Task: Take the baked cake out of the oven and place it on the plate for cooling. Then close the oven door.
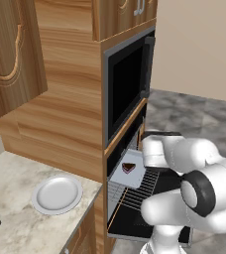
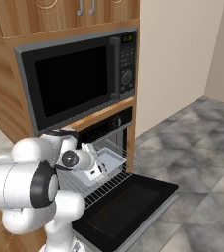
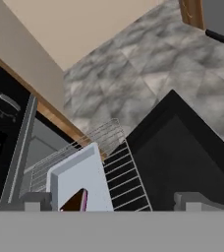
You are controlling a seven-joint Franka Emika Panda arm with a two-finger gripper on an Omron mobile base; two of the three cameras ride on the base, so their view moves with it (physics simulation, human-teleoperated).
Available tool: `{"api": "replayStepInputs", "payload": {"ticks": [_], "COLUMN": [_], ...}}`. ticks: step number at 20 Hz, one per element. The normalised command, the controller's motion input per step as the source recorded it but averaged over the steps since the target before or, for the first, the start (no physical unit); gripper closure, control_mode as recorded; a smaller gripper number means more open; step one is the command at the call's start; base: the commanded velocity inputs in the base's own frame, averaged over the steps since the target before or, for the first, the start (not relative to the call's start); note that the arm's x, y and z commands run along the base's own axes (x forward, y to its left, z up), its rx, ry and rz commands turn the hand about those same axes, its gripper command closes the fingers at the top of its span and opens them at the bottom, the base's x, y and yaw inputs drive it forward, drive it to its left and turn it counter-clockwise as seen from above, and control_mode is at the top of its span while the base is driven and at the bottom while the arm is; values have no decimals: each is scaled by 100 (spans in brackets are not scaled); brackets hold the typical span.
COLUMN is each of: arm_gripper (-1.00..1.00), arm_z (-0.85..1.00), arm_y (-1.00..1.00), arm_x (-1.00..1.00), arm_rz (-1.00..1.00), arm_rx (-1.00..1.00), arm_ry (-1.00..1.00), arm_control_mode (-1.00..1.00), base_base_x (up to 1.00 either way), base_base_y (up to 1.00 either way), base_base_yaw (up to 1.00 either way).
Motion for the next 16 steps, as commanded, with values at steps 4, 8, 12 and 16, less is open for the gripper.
{"api": "replayStepInputs", "payload": {"ticks": [4, 8, 12, 16], "arm_gripper": [-100, -100, -100, -100], "arm_z": [100, 100, 100, 100], "arm_y": [-10, -39, -38, -23], "arm_x": [-4, -28, -14, 2], "arm_rz": [3, 0, 0, 1], "arm_rx": [11, 20, 21, 9], "arm_ry": [17, 16, 5, 2], "arm_control_mode": [-100, -100, -100, -100], "base_base_x": [0, 0, 0, 0], "base_base_y": [0, 0, 0, 0], "base_base_yaw": [0, 0, 0, 0]}}
